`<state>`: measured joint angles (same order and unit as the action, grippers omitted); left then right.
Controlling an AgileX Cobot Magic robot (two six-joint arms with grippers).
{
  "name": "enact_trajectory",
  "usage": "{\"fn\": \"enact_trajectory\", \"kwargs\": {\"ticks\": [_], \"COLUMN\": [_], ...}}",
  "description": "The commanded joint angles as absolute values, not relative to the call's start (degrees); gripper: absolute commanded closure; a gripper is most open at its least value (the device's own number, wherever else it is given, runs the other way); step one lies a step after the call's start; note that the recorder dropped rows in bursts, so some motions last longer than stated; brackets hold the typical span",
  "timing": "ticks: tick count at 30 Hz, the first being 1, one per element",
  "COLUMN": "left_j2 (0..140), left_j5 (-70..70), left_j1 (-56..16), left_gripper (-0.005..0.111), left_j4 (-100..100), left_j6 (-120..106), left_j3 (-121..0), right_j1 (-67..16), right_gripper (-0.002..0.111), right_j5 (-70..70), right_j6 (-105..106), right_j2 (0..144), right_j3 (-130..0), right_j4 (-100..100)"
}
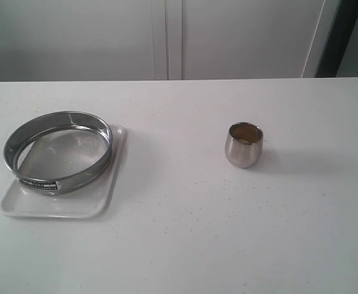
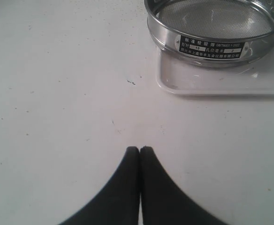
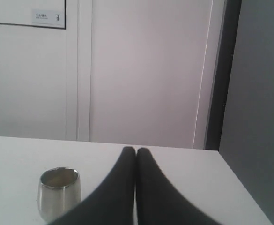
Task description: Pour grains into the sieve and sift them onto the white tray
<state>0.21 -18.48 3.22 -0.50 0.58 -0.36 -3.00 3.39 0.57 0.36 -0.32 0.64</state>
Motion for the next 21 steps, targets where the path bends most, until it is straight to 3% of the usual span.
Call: {"fn": "enact_trajectory", "kwargs": {"ticks": [1,10,16,21], "left_j2": [0.0,0.0,0.0,0.0], "left_j5": [-19.0,-19.0,-19.0,-19.0], "left_j1": [3.4,3.4,3.4,3.4], "left_gripper": [0.107,0.107,0.107,0.107], "left_j4": [-0.8,-0.8,-0.8,-0.8], "left_j6": [0.8,0.8,0.8,0.8], "left_j3": [0.0,0.0,0.0,0.0], "right_j1": [-2.8,-2.8,-2.8,-2.8], "right_gripper": [0.108,0.108,0.108,0.108], "right_j5": [7.8,9.2,10.3,19.9], "right_j6": [1.3,1.4,1.5,1.5], "right_j2": [0.0,0.0,12.1,22.5], "right_j3": [0.0,-3.4,-10.9,-12.2], "right_j4": [1.0,1.0,1.3,1.3]}}
